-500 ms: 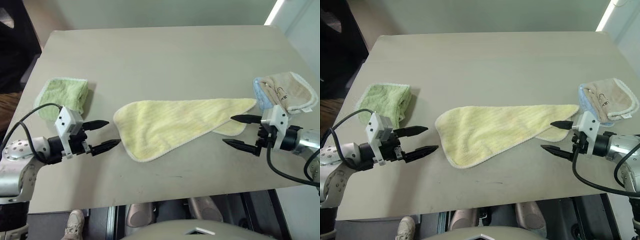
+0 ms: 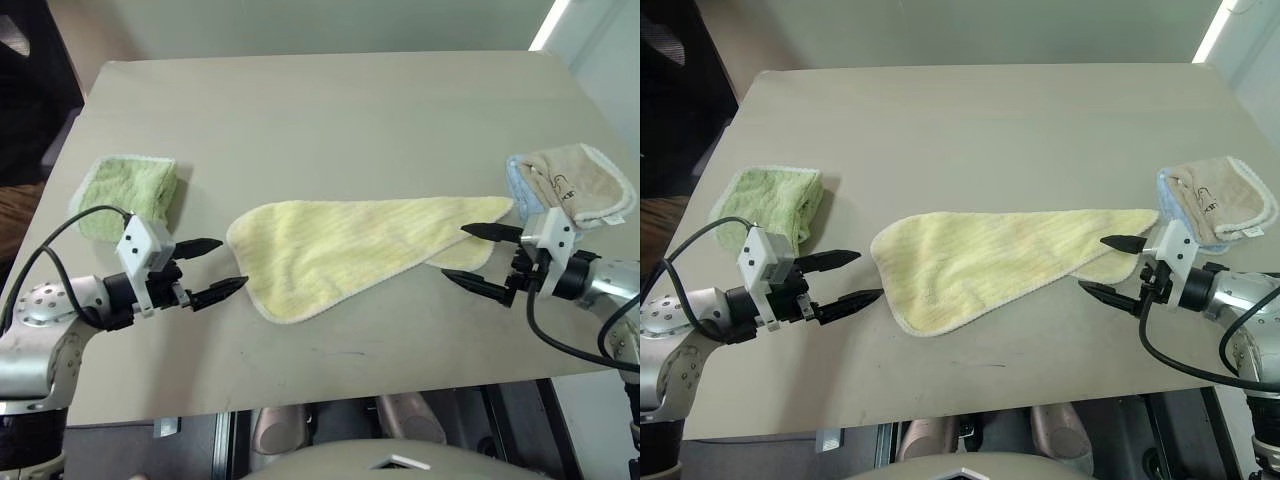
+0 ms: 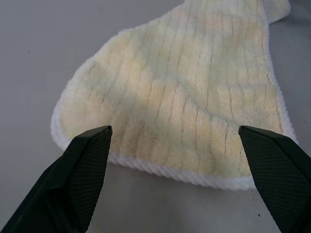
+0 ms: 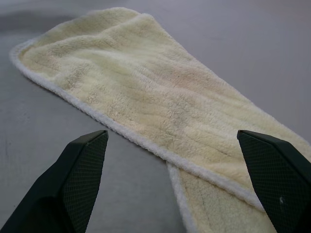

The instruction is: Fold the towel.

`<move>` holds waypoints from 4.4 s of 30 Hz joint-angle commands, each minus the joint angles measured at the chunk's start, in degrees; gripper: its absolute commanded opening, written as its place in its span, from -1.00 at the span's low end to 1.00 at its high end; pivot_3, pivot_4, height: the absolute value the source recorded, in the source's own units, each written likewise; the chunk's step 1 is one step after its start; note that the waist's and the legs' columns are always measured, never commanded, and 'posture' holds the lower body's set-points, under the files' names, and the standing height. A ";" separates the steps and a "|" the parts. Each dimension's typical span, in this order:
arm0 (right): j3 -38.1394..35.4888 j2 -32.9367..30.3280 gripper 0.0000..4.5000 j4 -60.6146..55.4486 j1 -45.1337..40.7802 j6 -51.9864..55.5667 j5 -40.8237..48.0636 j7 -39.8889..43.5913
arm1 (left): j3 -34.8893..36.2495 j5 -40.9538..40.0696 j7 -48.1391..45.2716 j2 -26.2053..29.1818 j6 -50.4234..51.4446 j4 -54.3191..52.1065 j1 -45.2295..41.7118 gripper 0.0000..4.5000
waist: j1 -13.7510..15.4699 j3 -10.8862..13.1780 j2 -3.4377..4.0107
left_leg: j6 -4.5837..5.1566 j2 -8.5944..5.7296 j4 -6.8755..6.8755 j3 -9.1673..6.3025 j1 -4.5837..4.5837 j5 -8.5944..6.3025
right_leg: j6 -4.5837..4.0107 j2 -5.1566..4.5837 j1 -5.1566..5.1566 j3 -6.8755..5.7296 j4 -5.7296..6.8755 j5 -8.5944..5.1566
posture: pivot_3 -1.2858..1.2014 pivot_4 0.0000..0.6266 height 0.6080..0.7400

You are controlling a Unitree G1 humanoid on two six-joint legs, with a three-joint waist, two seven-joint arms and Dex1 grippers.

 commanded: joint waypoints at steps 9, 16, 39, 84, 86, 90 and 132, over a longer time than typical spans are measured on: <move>-3.11 -1.15 1.00 -1.28 1.61 -1.61 -0.24 -0.47 | -3.33 2.15 0.61 -1.00 -3.83 -2.27 -1.32 0.99 | 0.04 0.00 0.00 | -0.01 0.00 -0.04 0.01 0.00 -0.01 | 0.05 0.00 -0.01 0.00 0.00 -0.04 | 0.03 -0.52 0.99; -3.13 -1.15 1.00 -1.30 1.64 -1.64 -0.23 -0.49 | -3.38 2.19 0.61 -1.00 -4.03 -2.19 -1.31 0.99 | 0.02 0.00 0.00 | 0.00 0.00 -0.02 0.01 0.00 0.00 | 0.02 0.00 0.00 0.00 0.00 -0.01 | 0.03 -0.52 0.99; -3.85 -1.59 1.00 -4.47 0.84 1.34 -0.68 -3.81 | -24.25 11.42 -24.10 2.34 -19.23 8.48 -17.52 0.99 | 0.25 -0.03 -0.03 | 0.07 0.01 0.12 -0.03 -0.22 -0.10 | 0.06 0.00 -0.18 -0.01 0.12 -0.02 | 0.03 -0.52 0.99; 11.69 -8.88 1.00 39.47 -21.10 -35.18 -36.08 -14.64 | -26.55 20.40 -25.31 6.21 -33.44 15.20 -17.60 -0.97 | -0.02 -0.04 -0.04 | 0.26 0.04 0.28 0.00 -0.19 -0.04 | 0.31 -0.03 -0.45 -0.02 0.87 0.06 | 0.03 -0.52 0.99; 12.97 -9.13 1.00 43.13 -22.97 -38.74 -38.29 -15.58 | -26.47 20.36 -25.12 6.27 -33.29 14.86 -17.42 -0.97 | -0.05 -0.04 -0.04 | 0.29 0.04 0.28 0.00 -0.18 -0.03 | 0.32 -0.03 -0.47 -0.02 0.92 0.07 | 0.03 -0.52 0.99; 14.57 -8.53 1.00 48.28 -26.69 -43.54 -40.80 -17.92 | -26.35 20.32 -24.72 6.34 -32.64 13.98 -17.09 -0.97 | -0.06 -0.04 -0.04 | 0.31 0.04 0.28 0.00 -0.19 -0.01 | 0.39 -0.03 -0.47 -0.02 0.93 0.12 | 0.03 -0.52 0.99; 9.62 -6.27 -0.99 55.48 -47.18 -41.12 -36.10 -22.96 | -3.69 19.38 25.74 -9.22 -30.62 57.74 -59.58 -1.00 | -0.53 0.02 -0.11 | 0.49 0.03 0.42 0.01 -0.18 0.07 | 0.81 -0.07 -0.32 -0.01 0.79 0.43 | 0.03 -0.52 0.99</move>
